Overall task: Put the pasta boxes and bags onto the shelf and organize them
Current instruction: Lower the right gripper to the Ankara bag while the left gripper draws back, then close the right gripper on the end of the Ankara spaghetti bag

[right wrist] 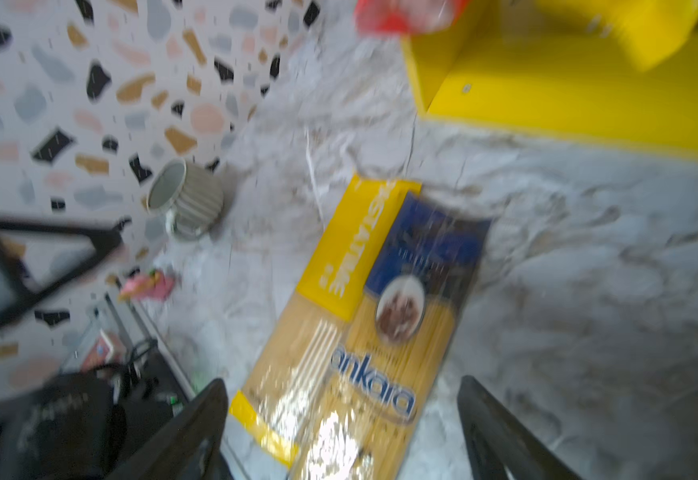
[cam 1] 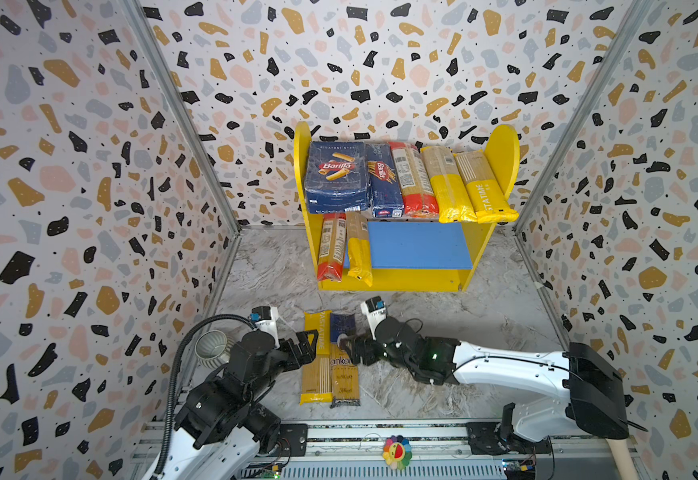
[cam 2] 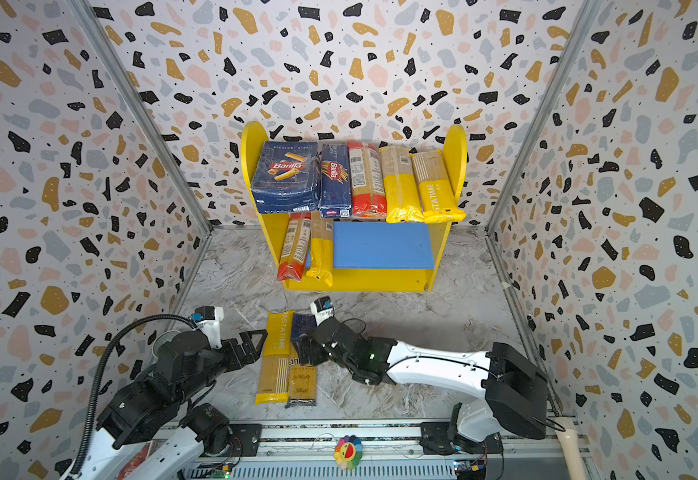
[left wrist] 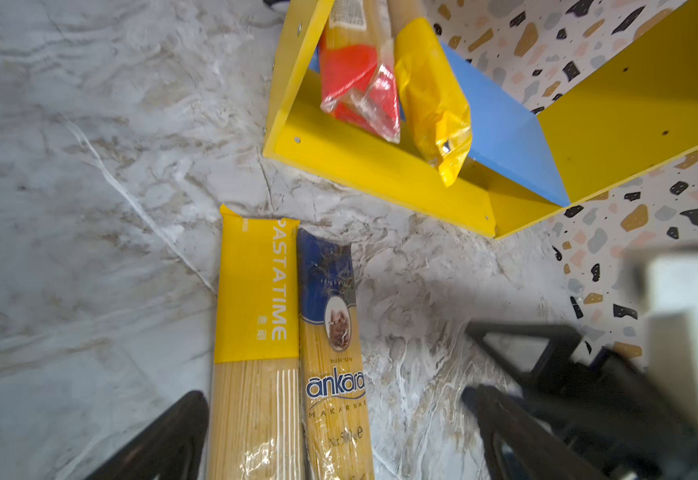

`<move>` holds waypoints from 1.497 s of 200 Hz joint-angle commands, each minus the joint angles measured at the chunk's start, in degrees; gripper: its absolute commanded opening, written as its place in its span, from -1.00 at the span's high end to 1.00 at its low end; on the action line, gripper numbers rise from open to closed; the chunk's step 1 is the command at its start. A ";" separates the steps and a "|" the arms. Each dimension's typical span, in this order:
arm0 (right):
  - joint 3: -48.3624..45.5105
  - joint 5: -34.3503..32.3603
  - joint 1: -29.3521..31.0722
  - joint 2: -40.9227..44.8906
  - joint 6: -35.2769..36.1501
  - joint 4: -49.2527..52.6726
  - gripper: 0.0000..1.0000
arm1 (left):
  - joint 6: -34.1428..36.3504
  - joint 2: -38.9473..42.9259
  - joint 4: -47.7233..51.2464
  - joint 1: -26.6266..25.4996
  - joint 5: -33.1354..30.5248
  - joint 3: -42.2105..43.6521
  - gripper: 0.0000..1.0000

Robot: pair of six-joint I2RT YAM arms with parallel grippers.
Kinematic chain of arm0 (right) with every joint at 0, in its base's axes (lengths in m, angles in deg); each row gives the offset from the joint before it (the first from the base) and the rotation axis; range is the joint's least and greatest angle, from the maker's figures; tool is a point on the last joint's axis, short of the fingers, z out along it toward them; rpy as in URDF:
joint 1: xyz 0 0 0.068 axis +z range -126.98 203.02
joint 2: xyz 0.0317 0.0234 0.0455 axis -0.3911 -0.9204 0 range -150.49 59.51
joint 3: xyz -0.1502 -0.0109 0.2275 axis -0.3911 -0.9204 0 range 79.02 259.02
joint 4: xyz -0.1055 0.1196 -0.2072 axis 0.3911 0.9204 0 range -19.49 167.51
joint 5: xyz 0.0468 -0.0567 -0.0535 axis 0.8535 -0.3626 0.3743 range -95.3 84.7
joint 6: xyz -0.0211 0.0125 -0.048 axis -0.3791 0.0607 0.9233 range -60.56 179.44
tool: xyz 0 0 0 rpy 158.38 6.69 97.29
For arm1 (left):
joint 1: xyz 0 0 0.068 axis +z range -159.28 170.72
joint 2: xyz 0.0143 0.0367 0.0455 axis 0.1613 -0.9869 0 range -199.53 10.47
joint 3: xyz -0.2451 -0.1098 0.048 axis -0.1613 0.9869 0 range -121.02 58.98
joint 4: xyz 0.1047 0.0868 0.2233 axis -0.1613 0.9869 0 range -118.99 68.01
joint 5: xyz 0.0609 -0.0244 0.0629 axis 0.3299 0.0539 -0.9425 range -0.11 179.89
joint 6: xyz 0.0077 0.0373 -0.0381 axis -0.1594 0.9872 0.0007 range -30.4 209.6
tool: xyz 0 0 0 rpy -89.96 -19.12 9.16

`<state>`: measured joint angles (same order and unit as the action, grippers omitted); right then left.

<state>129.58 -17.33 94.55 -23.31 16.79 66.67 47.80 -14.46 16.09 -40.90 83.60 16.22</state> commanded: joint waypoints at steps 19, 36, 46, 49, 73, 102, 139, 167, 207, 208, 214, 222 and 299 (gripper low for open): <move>-2.67 -4.97 6.30 -4.99 -5.76 -0.98 -0.77 | 3.66 -2.01 8.66 0.15 -0.50 -7.50 -0.99; -1.25 -4.12 6.71 -8.76 -5.79 -1.60 -0.78 | 4.59 -2.07 12.04 0.15 2.33 -8.77 -0.99; -0.34 -3.25 6.74 -10.89 -5.78 -2.18 -0.79 | 5.22 -1.60 14.23 0.15 4.15 -9.38 -0.99; -0.08 -3.12 6.77 -11.57 -5.70 -2.27 -0.79 | 5.38 -1.38 14.86 0.15 4.56 -9.56 -0.99; 2.71 -2.21 6.73 -16.16 -5.53 -2.62 -0.79 | 5.63 1.64 19.14 0.15 6.26 -11.64 -0.99; 5.40 -1.28 6.70 -20.16 -5.39 -2.84 -0.80 | 5.69 4.48 21.93 0.15 10.26 -14.20 -0.99; 10.48 -2.72 6.48 -24.64 -5.29 3.03 -0.80 | 6.28 5.59 23.56 0.15 11.91 -16.88 -0.99; 15.19 -7.81 6.11 -28.90 -5.64 13.93 -0.80 | 6.38 5.89 22.91 0.15 12.33 -16.30 -0.99; 11.59 -8.21 5.21 -29.07 -7.36 16.36 -0.73 | 6.43 6.29 19.94 0.15 13.66 -13.41 -0.99; 11.49 -8.20 5.21 -29.15 -7.45 16.34 -0.73 | 6.41 6.29 19.82 0.15 13.66 -13.31 -0.99; 10.96 -7.94 5.06 -29.23 -7.57 16.54 -0.69 | 6.55 6.22 19.35 0.15 13.77 -13.02 -0.99; 10.36 -7.75 4.86 -29.31 -8.01 16.94 -0.62 | 6.60 6.05 18.78 0.20 13.99 -12.70 -0.99; -6.04 2.03 3.83 -15.68 -11.19 8.55 0.57 | 6.47 3.51 12.86 0.15 15.09 -9.16 -0.99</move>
<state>132.64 -22.64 99.05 -42.50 6.87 69.41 53.22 -9.80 33.49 -40.87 97.48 5.55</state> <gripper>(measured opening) 0.297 0.995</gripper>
